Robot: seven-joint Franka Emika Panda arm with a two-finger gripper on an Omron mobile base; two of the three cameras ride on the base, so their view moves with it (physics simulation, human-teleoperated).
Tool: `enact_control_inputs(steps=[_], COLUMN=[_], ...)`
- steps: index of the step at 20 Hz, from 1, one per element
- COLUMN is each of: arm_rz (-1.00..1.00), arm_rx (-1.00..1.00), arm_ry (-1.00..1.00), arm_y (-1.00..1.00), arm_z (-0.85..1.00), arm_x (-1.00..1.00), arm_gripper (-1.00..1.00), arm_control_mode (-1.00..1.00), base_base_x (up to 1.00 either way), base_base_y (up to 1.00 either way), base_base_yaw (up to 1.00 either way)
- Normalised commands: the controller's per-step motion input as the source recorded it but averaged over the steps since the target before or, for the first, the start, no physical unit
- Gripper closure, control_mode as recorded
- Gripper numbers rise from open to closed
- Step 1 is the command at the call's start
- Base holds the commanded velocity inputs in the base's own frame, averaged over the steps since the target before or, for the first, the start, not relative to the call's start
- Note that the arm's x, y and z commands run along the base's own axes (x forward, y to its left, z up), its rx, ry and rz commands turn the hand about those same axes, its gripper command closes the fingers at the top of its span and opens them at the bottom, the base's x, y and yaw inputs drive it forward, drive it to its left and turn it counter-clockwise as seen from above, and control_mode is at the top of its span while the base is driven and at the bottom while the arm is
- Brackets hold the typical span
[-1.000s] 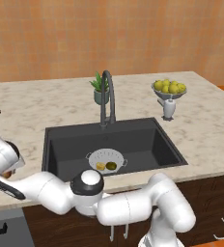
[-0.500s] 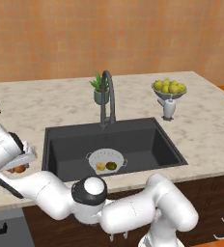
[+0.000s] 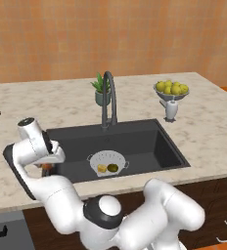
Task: Put the colander in the sink, put the kiwi, apple, kiwi in the colander, and turn on the sink faucet and pour water over the colander.
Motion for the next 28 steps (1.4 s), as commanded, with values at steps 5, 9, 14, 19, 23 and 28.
enact_control_inputs(steps=[5,9,14,19,23,28], arm_rz=[-0.1,-0.01,-0.05,-0.09,-0.03,-0.1], arm_rx=[0.1,0.06,0.0,0.02,0.0,0.0], arm_ry=[-0.04,0.0,0.0,0.0,0.0,0.0], arm_y=[-0.81,-0.4,-0.23,-0.09,-0.23,-0.44], arm_z=[-0.01,-0.13,-0.21,-0.24,-0.28,-0.44], arm_x=[0.6,0.96,0.91,0.64,0.58,0.13], arm_gripper=[1.0,1.0,1.0,1.0,1.0,1.0], arm_control_mode=[-1.0,-1.0,-1.0,-1.0,-1.0,-1.0], base_base_x=[0.0,0.0,0.0,0.0,0.0,0.0], base_base_y=[0.0,0.0,0.0,0.0,0.0,0.0], base_base_yaw=[0.0,0.0,0.0,0.0,0.0,0.0])
